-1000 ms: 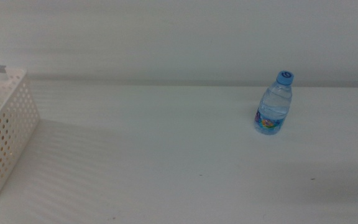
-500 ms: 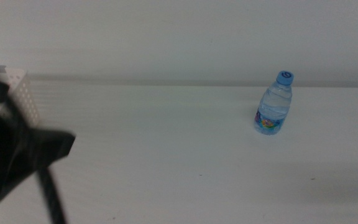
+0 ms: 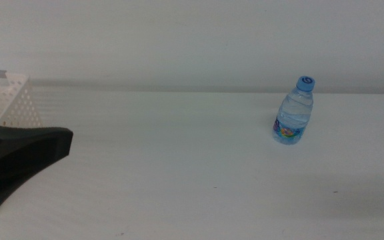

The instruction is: Use arms to grab the bottles and put them into the dustbin to the left of the table.

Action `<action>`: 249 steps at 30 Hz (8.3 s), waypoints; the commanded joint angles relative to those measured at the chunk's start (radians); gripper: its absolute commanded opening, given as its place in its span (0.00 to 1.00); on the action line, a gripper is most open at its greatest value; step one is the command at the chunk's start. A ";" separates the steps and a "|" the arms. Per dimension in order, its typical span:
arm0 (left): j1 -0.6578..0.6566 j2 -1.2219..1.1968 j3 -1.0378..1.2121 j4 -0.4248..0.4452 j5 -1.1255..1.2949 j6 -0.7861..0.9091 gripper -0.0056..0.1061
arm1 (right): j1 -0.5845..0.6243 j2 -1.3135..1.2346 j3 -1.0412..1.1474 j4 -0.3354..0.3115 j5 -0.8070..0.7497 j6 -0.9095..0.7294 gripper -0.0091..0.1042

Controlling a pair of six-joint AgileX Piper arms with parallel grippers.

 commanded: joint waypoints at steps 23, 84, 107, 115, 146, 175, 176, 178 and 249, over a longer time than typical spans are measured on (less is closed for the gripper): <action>-0.005 -0.147 0.278 -0.055 -0.256 -0.011 0.89 | -0.001 -0.038 0.044 -0.004 -0.001 -0.007 0.80; -0.005 -0.153 0.281 -0.054 -0.396 0.000 0.89 | 0.000 0.978 -0.066 0.018 -0.743 -0.008 0.80; -0.005 -0.153 0.281 -0.054 -0.396 0.000 0.89 | 0.001 1.616 -0.231 -0.118 -1.156 0.047 0.80; -0.005 -0.153 0.281 -0.054 -0.396 0.000 0.89 | 0.079 1.697 -0.352 -0.129 -1.027 0.084 0.80; -0.005 -0.153 0.281 -0.054 -0.396 0.000 0.89 | 0.141 1.952 -0.679 -0.083 -0.911 0.017 0.80; -0.005 -0.153 0.281 -0.054 -0.396 0.000 0.89 | 0.383 2.032 -1.165 -0.188 -0.472 0.085 0.06; -0.005 -0.153 0.281 -0.054 -0.396 0.000 0.89 | 0.411 2.040 -1.227 -0.201 -0.418 0.104 0.06; -0.005 -0.153 0.281 -0.054 -0.396 0.000 0.89 | 0.481 2.077 -1.341 -0.222 -0.367 0.142 0.06; -0.005 -0.153 0.281 -0.054 -0.396 0.000 0.89 | 0.777 2.473 -1.770 -0.339 -0.392 0.368 0.60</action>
